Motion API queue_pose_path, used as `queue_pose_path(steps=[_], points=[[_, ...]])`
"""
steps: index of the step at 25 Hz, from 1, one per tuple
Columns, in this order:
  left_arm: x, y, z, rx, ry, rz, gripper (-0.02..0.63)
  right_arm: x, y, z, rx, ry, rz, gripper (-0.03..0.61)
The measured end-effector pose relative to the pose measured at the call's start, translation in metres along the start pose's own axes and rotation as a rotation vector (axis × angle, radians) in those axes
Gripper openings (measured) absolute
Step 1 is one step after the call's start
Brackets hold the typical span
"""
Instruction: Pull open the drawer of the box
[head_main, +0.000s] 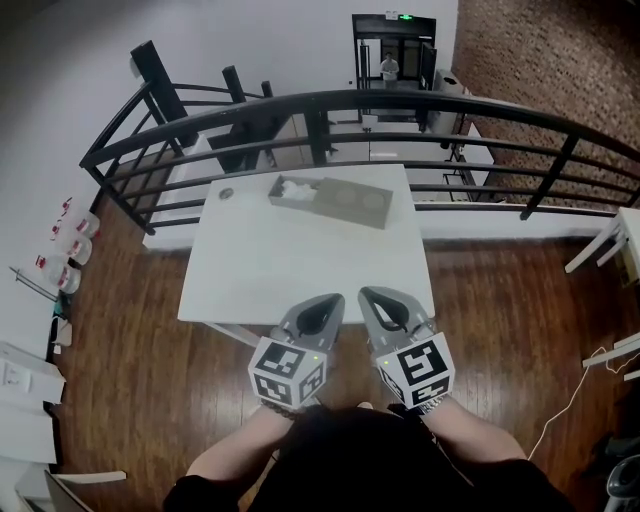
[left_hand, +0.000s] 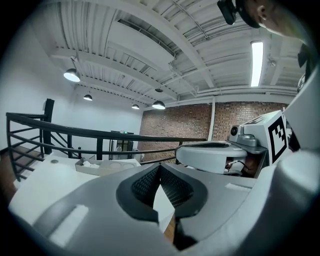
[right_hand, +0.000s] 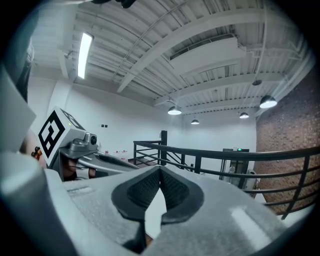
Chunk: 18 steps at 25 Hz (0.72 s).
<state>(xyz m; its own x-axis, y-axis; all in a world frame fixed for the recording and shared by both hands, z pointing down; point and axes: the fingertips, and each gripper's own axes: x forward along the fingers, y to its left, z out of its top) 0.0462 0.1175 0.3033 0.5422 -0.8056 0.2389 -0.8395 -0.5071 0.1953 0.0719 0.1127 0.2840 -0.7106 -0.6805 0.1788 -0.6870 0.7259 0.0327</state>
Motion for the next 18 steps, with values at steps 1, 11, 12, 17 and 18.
queue_pose_path(steps=[1, 11, 12, 17, 18], points=[[-0.003, 0.000, 0.001, 0.003, -0.001, -0.002, 0.017, 0.000, 0.002, 0.001, 0.001, 0.000, -0.001, -0.008], [-0.029, 0.013, 0.002, 0.011, 0.011, -0.029, 0.017, 0.006, 0.031, 0.011, 0.002, 0.007, -0.030, -0.008], [-0.032, 0.014, 0.002, 0.013, 0.012, -0.033, 0.017, 0.007, 0.034, 0.012, 0.000, 0.007, -0.033, -0.008], [-0.042, 0.017, 0.006, 0.018, 0.005, -0.059, 0.017, 0.009, 0.047, 0.019, -0.009, 0.011, -0.052, -0.008], [-0.045, 0.019, 0.006, 0.018, 0.005, -0.063, 0.017, 0.010, 0.050, 0.020, -0.011, 0.012, -0.054, -0.008]])
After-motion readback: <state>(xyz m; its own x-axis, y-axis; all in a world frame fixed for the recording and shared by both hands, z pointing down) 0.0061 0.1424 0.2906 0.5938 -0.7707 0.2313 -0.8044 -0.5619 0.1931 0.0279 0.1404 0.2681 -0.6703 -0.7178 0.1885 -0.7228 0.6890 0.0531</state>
